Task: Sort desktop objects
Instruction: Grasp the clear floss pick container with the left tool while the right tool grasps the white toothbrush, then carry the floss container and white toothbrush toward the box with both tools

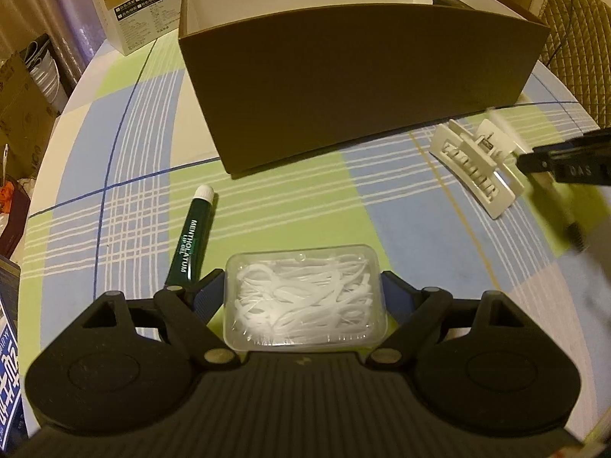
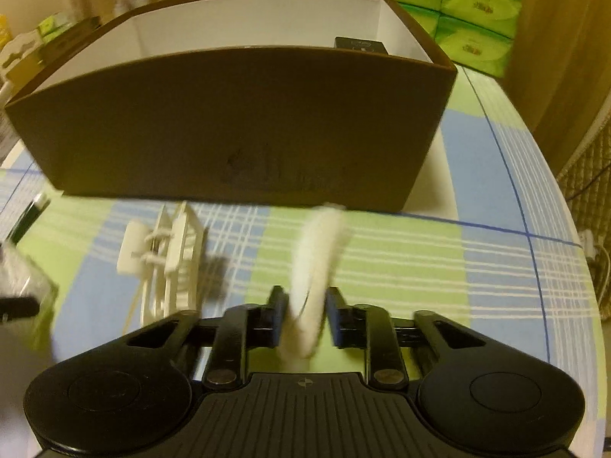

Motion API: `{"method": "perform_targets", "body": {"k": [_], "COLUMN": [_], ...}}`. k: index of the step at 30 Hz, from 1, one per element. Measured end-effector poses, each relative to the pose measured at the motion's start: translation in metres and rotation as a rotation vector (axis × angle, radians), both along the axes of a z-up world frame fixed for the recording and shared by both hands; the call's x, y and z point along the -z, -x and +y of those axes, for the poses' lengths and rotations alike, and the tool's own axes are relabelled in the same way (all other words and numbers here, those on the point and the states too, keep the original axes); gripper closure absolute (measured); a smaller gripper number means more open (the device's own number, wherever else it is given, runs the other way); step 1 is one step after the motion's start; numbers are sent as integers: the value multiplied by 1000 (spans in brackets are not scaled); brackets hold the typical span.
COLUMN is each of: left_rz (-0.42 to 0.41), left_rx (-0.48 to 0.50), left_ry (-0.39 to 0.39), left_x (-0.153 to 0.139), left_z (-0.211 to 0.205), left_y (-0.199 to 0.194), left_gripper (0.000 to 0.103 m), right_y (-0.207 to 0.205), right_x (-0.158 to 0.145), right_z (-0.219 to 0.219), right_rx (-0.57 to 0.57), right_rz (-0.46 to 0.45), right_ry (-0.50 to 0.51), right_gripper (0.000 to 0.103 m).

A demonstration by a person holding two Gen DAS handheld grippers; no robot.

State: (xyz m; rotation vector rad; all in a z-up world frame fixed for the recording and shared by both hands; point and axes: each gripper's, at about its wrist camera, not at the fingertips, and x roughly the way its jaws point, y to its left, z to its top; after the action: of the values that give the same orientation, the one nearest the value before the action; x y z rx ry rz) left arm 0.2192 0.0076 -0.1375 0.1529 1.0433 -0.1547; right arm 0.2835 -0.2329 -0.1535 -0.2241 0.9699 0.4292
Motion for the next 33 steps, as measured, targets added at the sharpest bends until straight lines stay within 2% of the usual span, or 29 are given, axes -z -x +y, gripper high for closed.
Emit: {"method": "perform_targets", "body": {"k": [9,20,33], "left_rz": [7,3,-65], "left_rx": [8,28,3], "left_ry": [-2,-1,22], "left_x": [3,4,-22], "left_z": [-3,-6,-2], "left_y": [-3,5,12], "left_gripper": [20,20,20], "right_y": [4,18,34], "right_x": [-1,-5,-33], "right_z": [1,-6,-20], "right_rx": [9,-18,-1], "right_rz": [6,5,-19], "right_ry": [23,7,-68], "right_gripper": [83,86,86]}}
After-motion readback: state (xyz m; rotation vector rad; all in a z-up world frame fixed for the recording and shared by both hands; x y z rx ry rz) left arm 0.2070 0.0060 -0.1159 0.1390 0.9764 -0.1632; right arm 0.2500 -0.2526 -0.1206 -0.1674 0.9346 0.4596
